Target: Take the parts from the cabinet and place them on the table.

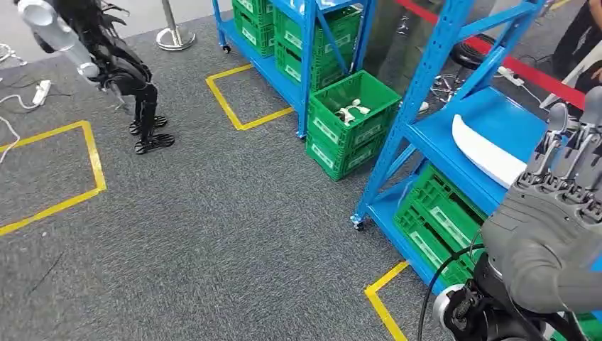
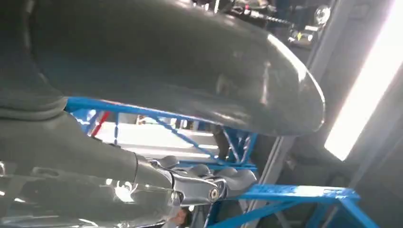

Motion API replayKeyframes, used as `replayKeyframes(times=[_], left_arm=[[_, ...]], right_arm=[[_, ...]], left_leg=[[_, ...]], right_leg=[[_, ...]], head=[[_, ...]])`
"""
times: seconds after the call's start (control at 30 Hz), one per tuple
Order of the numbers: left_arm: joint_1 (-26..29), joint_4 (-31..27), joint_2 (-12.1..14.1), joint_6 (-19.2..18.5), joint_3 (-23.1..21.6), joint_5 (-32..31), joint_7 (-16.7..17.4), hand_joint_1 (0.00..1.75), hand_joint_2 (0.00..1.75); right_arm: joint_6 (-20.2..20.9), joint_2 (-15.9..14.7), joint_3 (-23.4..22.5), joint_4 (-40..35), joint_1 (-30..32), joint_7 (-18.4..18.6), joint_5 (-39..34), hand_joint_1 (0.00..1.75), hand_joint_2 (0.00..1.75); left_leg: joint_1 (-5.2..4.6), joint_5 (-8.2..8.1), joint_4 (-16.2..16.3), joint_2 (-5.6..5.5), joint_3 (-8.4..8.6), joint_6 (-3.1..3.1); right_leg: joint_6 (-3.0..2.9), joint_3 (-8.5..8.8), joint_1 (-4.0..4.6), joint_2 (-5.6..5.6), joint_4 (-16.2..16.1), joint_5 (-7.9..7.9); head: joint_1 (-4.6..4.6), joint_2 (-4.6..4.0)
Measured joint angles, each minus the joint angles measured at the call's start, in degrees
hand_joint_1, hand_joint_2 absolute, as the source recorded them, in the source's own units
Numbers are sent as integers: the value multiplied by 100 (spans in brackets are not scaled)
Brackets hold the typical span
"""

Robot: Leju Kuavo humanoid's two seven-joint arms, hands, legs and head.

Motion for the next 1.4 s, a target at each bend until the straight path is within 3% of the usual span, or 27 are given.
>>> replayKeyframes(times=[0.03,0.1,0.13,0.2,0.27,0.33,0.37,0.4,0.53,0.57,0.6,0.63,0.7,0.73,0.8,0.87,0.9,0.93,1.03,1.07,1.1,1.13,1.23,1.27,1.33,1.37,1.4], left_arm=[[-13,0,-9,0,-17,0,-4,0,0],[-28,0,-7,0,-22,-11,-13,0,0],[-20,0,-7,0,-24,-13,-11,0,0],[11,9,2,-2,-28,-13,-2,0,0],[17,9,7,-2,-39,-13,-2,0,0],[11,9,11,-2,-63,-13,-2,0,0],[12,9,13,-2,-68,-13,-2,0,0],[14,7,9,-2,-72,-15,0,0,0],[20,7,24,-24,-74,-63,7,0,0],[3,7,18,-39,-76,-74,7,0,0],[0,4,15,-46,-76,-83,4,0,0],[3,4,9,-50,-79,-94,4,0,0],[23,9,15,-52,-85,-98,11,0,0],[21,9,22,-52,-101,-107,17,0,0],[5,7,22,-53,-111,-122,20,0,0],[-20,7,9,-52,-114,-129,24,0,0],[-29,4,-2,-52,-114,-131,26,0,0],[-37,7,-4,-52,-116,-136,28,0,0],[-41,4,-22,-52,-122,-151,33,0,0],[-50,2,-24,-48,-131,-164,35,0,0],[-72,2,-22,-44,-149,-168,28,0,0],[-70,2,-22,-39,-162,-168,24,0,0],[-32,7,-17,-37,-168,-166,37,0,0],[-17,7,-15,-37,-173,-166,39,0,0],[-16,7,-13,-35,-179,-166,39,0,0],[-18,7,-13,-35,-181,-166,39,0,0],[-15,7,-13,-35,-188,-166,39,0,0]], right_arm=[[0,-9,-2,-11,-15,4,2,0,0],[0,-11,0,-48,-73,7,7,0,0],[0,-11,2,-48,-96,9,7,0,0],[2,-11,4,-48,-77,11,4,0,0],[0,-9,2,-48,-79,11,2,0,0],[0,-9,2,-48,-81,11,2,0,0],[2,-9,2,-48,-87,11,4,0,0],[2,-11,2,-50,-90,11,7,0,0],[0,-17,0,-52,-155,33,9,0,0],[0,-22,0,-52,-160,42,11,0,0],[0,-28,2,-52,-200,42,20,0,0],[0,-31,0,-50,-225,50,24,0,0],[0,-33,2,-48,-210,55,22,0,0],[0,-33,2,-44,-202,57,11,0,0],[0,-33,2,-37,-194,57,-2,0,0],[0,-33,2,-37,-194,57,-11,0,0],[0,-39,0,-37,-194,57,-11,0,0],[0,-39,2,-37,-208,57,-20,0,0],[0,-48,2,-37,-217,57,-59,0,0],[0,-55,0,-44,-222,55,-61,0,0],[0,-55,4,-50,-226,55,-59,0,0],[2,-55,9,-46,-279,48,-59,0,0],[2,-52,22,-35,-278,55,-63,0,0],[2,-52,22,-33,-278,55,-63,0,0],[2,-55,22,-33,-282,55,-63,0,0],[2,-52,24,-33,-284,55,-63,0,0],[2,-52,24,-33,-287,55,-63,0,0]], left_leg=[[-22,-16,-26,47,53,-31],[31,-240,284,-757,-79,-84],[44,-457,732,-849,-301,-106],[65,-749,1555,-836,-752,-154],[95,-534,1575,-798,-857,-188],[148,73,723,-867,-512,-224],[190,292,256,-1058,-322,-247],[223,153,169,-1480,-262,-265],[190,125,90,-1162,-207,-92],[211,139,50,-1054,-185,-52],[196,129,38,-959,-159,-20],[180,109,35,-855,-145,11],[142,79,37,-637,-135,51],[125,61,40,-538,-130,54],[95,23,40,-380,-88,55],[73,-22,35,-282,-8,45],[76,-41,21,-233,14,35],[46,-57,36,-191,2,7],[55,-63,-8,-14,33,-62],[48,-105,-30,-12,71,-109],[78,-214,124,-520,46,-140],[80,-408,489,-752,-128,-146],[94,-816,1694,-818,-828,-178],[94,-742,1748,-807,-925,-182],[106,-153,1076,-834,-716,-183],[126,159,556,-955,-499,-189],[164,224,227,-1284,-346,-186]], right_leg=[[-33,66,-27,64,-99,44],[-65,143,-104,129,-214,114],[-71,143,-108,198,-221,118],[-70,142,-113,350,-214,115],[-51,146,-133,517,-186,102],[11,155,-173,693,-123,53],[47,151,-191,764,-73,15],[99,111,-179,833,-28,-19],[253,18,-252,1162,-45,35],[262,-14,-243,1037,8,-17],[286,-113,-205,689,217,-147],[308,-301,-208,516,593,-342],[333,-752,-212,376,1465,-678],[332,-884,-211,354,1699,-708],[295,-724,-208,335,1360,-370],[200,-225,-169,209,400,148],[124,-58,-101,-59,123,86],[86,-23,-40,-140,16,61],[42,-53,-24,24,-9,40],[11,25,-68,95,-105,81],[-1,58,-99,125,-156,105],[-16,68,-128,182,-162,113],[-40,70,-132,400,-159,97],[-34,74,-134,490,-154,92],[3,106,-152,666,-128,61],[28,127,-164,733,-103,28],[65,127,-179,789,-66,-16]], head=[[15,0],[-10,0],[-53,0],[-123,0],[-151,0],[-184,0],[-210,0],[-253,-2],[-232,0],[-221,0],[-138,0],[-83,0],[-42,0],[-28,0],[7,0],[30,0],[26,0],[17,0],[39,0],[54,0],[32,-2],[17,0],[-107,0],[-135,0],[-164,0],[-186,0],[-210,0]])
